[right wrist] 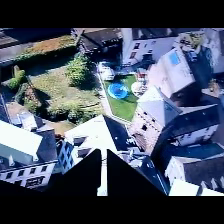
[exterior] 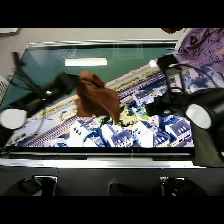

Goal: Fold the clothes and pants, and hang the long-sleeved shirts on hangers.

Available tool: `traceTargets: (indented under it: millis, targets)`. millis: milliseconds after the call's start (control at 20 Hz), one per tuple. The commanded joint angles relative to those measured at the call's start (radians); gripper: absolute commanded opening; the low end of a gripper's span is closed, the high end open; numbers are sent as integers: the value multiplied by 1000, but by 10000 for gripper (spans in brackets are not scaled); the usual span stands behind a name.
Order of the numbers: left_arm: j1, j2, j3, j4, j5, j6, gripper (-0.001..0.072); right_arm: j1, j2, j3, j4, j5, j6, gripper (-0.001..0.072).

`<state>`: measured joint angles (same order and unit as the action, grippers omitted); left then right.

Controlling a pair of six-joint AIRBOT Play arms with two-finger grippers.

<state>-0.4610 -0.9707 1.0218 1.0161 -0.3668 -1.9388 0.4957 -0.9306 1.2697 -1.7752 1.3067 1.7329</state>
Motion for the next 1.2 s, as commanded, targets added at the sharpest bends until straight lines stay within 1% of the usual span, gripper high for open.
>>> traceTargets:
  millis: [0, 150, 200, 250, 300, 350, 400, 450, 550, 600, 700, 750, 800, 900, 950, 1000, 1050, 1100, 1150]
  targets:
    - [-122, -132, 1, -27, 42, -37, 12, -1, 50, 0, -96, 95, 19, 82]
    - [-163, -283, 2, -54, 26, -45, 24, -1, 50, -1, -95, 137, 42, 85]
    - [-163, -319, 2, -77, 14, -63, 156, -1, 50, -1, -95, 134, 54, 87]
    - [-157, -338, 2, -96, 5, -76, 391, -1, 49, -1, -94, 127, 72, 87]
    - [-147, -338, 2, -101, -2, -77, 548, -1, 49, -1, -94, 112, 89, 89]
    - [-131, -327, 2, -100, -11, -77, 577, -1, 49, -1, -92, 84, 114, 124]
    - [-104, -307, 2, -100, -29, -65, 577, -1, 48, -1, -92, 53, 155, 277]
    - [-68, -282, 2, -100, -53, -33, 577, -1, 46, -1, -92, 21, 206, 358]
    - [20, -228, 2, -100, -127, 32, 577, -7, 33, 0, -115, 2, 256, 355]
    - [67, -202, 2, -100, -174, 59, 576, -43, 30, 0, -121, 4, 286, 354]
    - [162, -155, 2, -100, -261, 115, 575, -201, 28, -2, -87, -3, 328, 353]
    - [204, -137, 2, -100, -295, 143, 575, -319, 22, -13, -9, -4, 307, 350]
    - [239, -128, 2, -100, -314, 161, 575, -436, 13, -47, 117, -4, 256, 349]
    - [294, -125, 2, -100, -322, 163, 575, -657, 0, -210, 521, -8, 82, 349]
    - [316, -126, 2, -100, -322, 163, 576, -734, -2, -328, 749, -12, -25, 350]
    - [331, -126, 2, -100, -322, 163, 575, -773, -2, -435, 924, -23, -103, 353]
    - [340, -126, 1, -100, -322, 163, 576, -779, -2, -541, 1058, -40, -170, 365]
    - [343, -127, 1, -99, -321, 163, 575, -762, -2, -629, 1143, -71, -216, 392]
    - [343, -127, 1, -91, -317, 163, 576, -727, -3, -709, 1186, -124, -235, 417]
